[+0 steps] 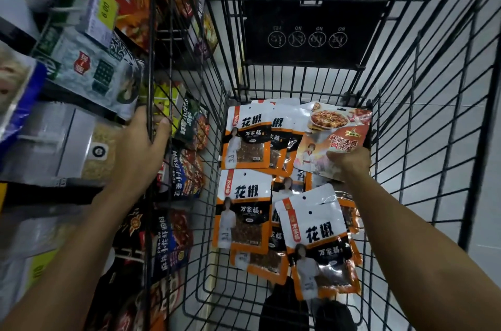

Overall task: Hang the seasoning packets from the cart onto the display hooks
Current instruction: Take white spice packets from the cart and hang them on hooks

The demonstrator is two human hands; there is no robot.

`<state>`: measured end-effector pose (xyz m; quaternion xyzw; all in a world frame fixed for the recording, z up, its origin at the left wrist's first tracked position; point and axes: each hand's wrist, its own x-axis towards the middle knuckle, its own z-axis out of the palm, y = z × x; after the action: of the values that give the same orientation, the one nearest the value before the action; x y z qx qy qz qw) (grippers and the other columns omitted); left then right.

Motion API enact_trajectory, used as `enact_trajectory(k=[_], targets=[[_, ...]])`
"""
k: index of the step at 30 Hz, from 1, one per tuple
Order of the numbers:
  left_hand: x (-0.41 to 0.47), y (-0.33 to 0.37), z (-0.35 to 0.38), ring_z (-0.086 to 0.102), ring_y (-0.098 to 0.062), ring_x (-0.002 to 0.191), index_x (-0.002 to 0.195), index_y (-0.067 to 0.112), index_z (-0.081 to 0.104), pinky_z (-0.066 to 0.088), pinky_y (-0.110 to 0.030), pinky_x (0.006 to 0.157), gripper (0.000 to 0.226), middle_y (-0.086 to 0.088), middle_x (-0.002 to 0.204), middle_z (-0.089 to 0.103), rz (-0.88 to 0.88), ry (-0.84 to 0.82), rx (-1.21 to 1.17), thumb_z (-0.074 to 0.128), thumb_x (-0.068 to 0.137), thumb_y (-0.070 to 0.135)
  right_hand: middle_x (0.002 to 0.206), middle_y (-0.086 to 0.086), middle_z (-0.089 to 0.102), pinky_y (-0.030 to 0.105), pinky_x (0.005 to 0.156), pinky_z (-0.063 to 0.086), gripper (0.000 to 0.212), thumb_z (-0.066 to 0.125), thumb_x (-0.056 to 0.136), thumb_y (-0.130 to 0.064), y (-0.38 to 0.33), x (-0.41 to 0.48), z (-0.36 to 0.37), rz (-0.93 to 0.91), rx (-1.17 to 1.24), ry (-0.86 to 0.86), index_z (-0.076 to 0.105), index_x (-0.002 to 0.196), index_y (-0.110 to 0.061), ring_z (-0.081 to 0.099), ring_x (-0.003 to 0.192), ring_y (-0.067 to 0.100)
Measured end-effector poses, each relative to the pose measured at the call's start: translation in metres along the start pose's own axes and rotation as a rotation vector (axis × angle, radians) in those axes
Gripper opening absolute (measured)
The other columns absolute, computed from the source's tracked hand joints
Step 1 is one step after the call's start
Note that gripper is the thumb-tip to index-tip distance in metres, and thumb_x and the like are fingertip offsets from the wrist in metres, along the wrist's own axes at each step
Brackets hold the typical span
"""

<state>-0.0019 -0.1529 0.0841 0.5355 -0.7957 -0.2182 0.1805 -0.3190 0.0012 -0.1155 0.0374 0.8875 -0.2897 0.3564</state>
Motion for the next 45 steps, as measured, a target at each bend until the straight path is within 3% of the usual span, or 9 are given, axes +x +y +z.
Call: enact_trajectory(k=[9,13,19,24,29,33,37,41,45], targets=[[0.002,-0.004,-0.007,0.056,-0.032,0.075,0.106,0.003,0.049,0.044,-0.043,0.065,0.026,-0.017,0.082,0.058,-0.037,-0.074,0.026,0.040,0.102,0.027,0.111,0.017,0.068,0.050,0.089,0.055,0.021,0.069,0.086,-0.009,-0.023,-0.064,-0.030,-0.123,0.258,-0.053,0.060,0.104,-0.008,0.068,0.097,0.034],[0.000,0.007,-0.018,0.057,-0.032,0.072,0.117,0.004,0.052,0.040,-0.037,0.059,0.030,-0.009,0.072,0.055,-0.067,-0.065,0.076,0.043,0.101,0.028,0.104,0.014,0.069,0.034,0.067,0.058,0.008,0.064,0.090,-0.010,-0.034,-0.110,-0.053,-0.225,0.286,-0.076,0.057,0.091,-0.013,0.068,0.085,0.027],[-0.024,0.059,-0.039,0.053,-0.029,0.104,0.118,0.003,0.055,0.039,-0.034,0.085,0.025,-0.014,0.114,0.058,0.109,0.135,0.085,0.050,0.098,0.015,0.097,0.010,0.069,0.032,0.049,0.057,0.017,0.065,0.089,-0.011,-0.034,-0.181,-0.099,-0.210,0.466,-0.328,0.058,0.104,-0.009,0.072,0.074,0.025],[-0.056,0.107,-0.012,0.055,-0.012,0.107,0.132,0.016,0.048,0.044,-0.028,0.087,0.060,0.007,0.118,0.056,-0.265,-0.386,-0.516,0.065,0.082,0.045,0.095,0.014,0.071,0.042,0.068,0.060,0.042,0.076,0.071,-0.013,-0.020,-0.228,-0.115,-0.165,0.570,-0.666,0.057,0.107,-0.005,0.072,0.082,0.032],[-0.088,0.081,0.011,0.072,-0.027,0.085,0.098,0.010,0.068,0.059,-0.036,0.072,0.052,-0.014,0.097,0.074,-0.606,-0.710,-0.990,0.085,0.054,0.034,0.090,0.011,0.074,0.034,0.065,0.060,0.046,0.077,0.066,-0.017,0.003,-0.245,-0.093,-0.132,0.554,-0.842,0.057,0.105,-0.001,0.072,0.081,0.028],[-0.107,0.053,0.027,0.072,-0.031,0.084,0.097,0.008,0.070,0.060,-0.038,0.069,0.042,-0.019,0.098,0.073,-0.727,-0.650,-0.936,0.083,0.059,0.021,0.099,0.013,0.073,0.037,0.078,0.060,0.029,0.074,0.080,-0.022,0.038,-0.238,-0.056,-0.153,0.506,-0.738,0.065,0.103,-0.006,0.070,0.095,0.031],[-0.110,0.032,0.034,0.071,-0.031,0.082,0.102,0.001,0.066,0.057,-0.042,0.078,0.035,-0.016,0.089,0.074,-0.776,-0.508,-0.746,0.078,0.074,0.018,0.109,0.013,0.064,0.041,0.091,0.052,0.034,0.072,0.086,-0.018,0.084,-0.194,-0.037,-0.221,0.207,-0.269,0.059,0.113,-0.003,0.061,0.107,0.028],[-0.107,0.019,0.042,0.056,-0.006,0.036,0.077,0.006,0.059,0.043,-0.014,0.039,0.014,0.003,0.046,0.062,-0.824,-0.392,-0.737,0.073,0.079,0.008,0.121,0.013,0.059,0.044,0.097,0.049,0.056,0.079,0.078,-0.020,0.127,-0.151,-0.029,-0.201,-0.220,-0.117,0.051,0.123,-0.003,0.056,0.117,0.028],[-0.108,0.010,0.048,0.050,-0.002,0.030,0.078,0.006,0.061,0.037,-0.011,0.034,0.011,0.005,0.042,0.060,-0.853,-0.343,-0.733,0.071,0.081,0.003,0.126,0.016,0.057,0.046,0.102,0.045,0.070,0.083,0.073,-0.021,0.151,-0.135,-0.020,-0.115,-0.286,-0.127,0.044,0.129,-0.004,0.052,0.122,0.031]])
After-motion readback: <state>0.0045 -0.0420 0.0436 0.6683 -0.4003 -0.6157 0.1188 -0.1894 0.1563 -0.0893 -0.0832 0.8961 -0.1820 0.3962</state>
